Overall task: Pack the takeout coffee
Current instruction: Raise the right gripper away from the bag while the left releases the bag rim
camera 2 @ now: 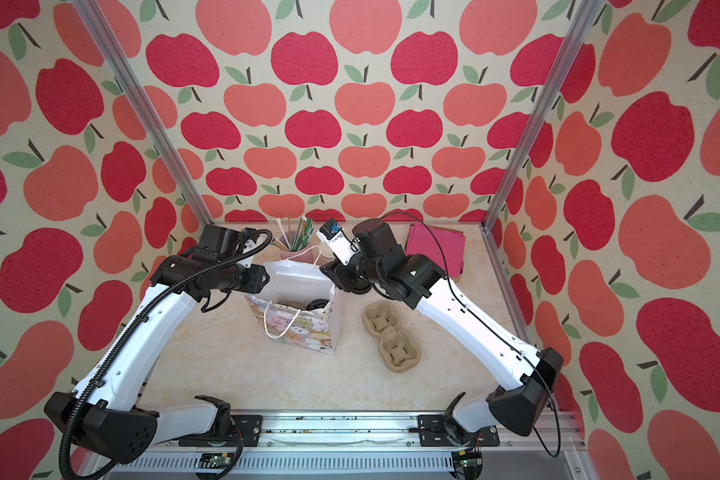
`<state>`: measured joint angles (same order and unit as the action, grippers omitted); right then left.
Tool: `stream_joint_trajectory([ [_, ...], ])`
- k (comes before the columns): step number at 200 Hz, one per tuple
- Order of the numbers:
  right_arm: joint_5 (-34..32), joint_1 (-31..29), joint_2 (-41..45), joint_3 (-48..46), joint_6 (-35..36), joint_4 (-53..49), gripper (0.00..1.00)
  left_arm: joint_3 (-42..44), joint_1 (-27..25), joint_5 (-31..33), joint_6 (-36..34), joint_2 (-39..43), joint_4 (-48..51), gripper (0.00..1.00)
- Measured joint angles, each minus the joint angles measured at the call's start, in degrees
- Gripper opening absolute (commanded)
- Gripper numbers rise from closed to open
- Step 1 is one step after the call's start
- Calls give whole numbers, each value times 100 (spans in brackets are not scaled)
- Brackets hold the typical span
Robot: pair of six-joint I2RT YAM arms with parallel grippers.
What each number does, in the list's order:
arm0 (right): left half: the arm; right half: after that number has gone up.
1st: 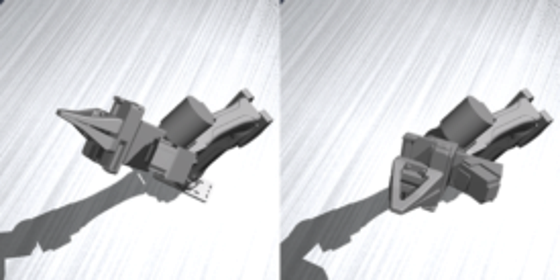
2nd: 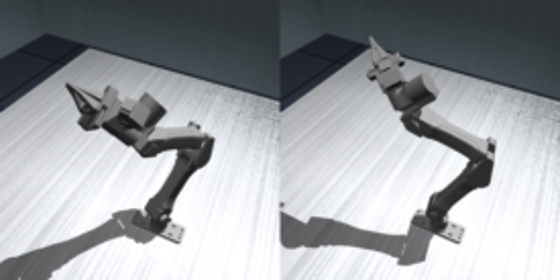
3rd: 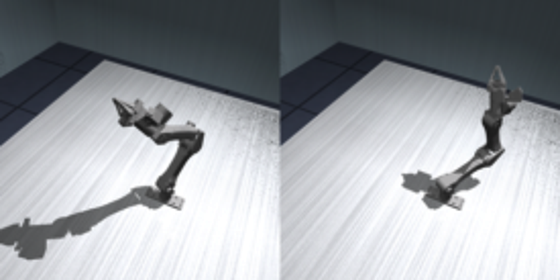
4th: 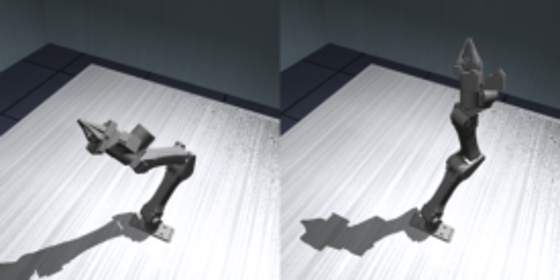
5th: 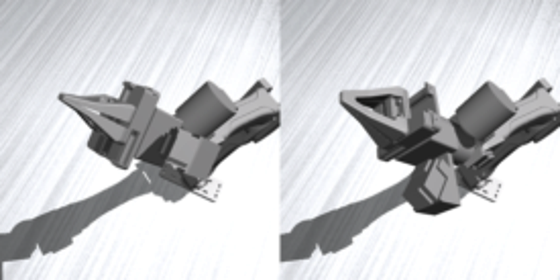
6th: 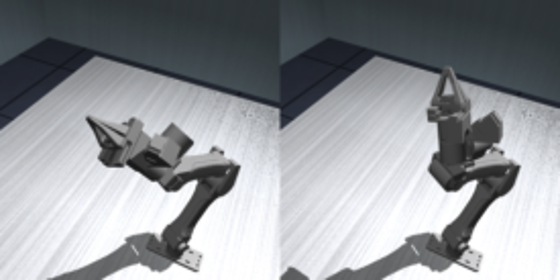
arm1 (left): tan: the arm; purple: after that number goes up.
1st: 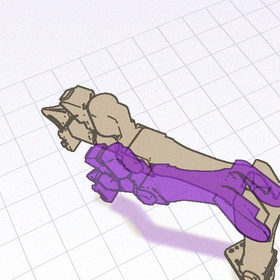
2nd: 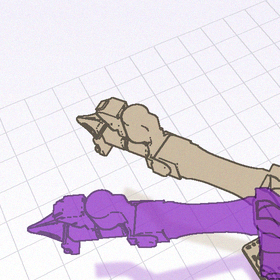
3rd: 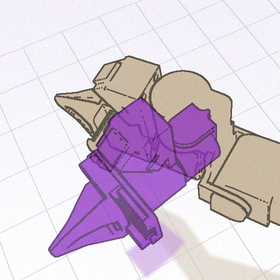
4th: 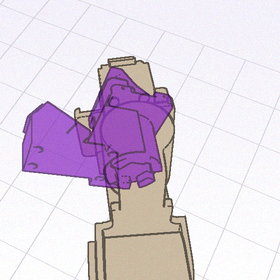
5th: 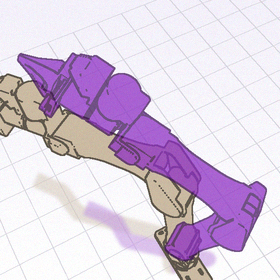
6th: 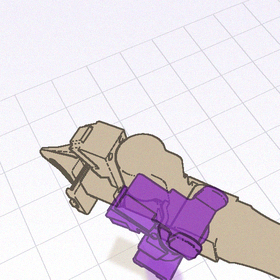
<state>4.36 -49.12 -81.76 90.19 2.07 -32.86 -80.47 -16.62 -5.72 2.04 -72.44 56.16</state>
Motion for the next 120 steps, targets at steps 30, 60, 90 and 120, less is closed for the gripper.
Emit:
stream_joint_trajectory([
  [30,31,485,76,-131,-210,155,74,208,240,42,46,354,-269,68],
  [60,28,763,76,-170,-306,201,82,411,570,31,149,796,-717,75],
  [90,26,918,76,-205,-404,293,90,772,994,-232,323,1320,-1305,81],
  [120,24,1021,76,-356,-476,367,98,765,1423,-664,498,1285,-1810,81],
])
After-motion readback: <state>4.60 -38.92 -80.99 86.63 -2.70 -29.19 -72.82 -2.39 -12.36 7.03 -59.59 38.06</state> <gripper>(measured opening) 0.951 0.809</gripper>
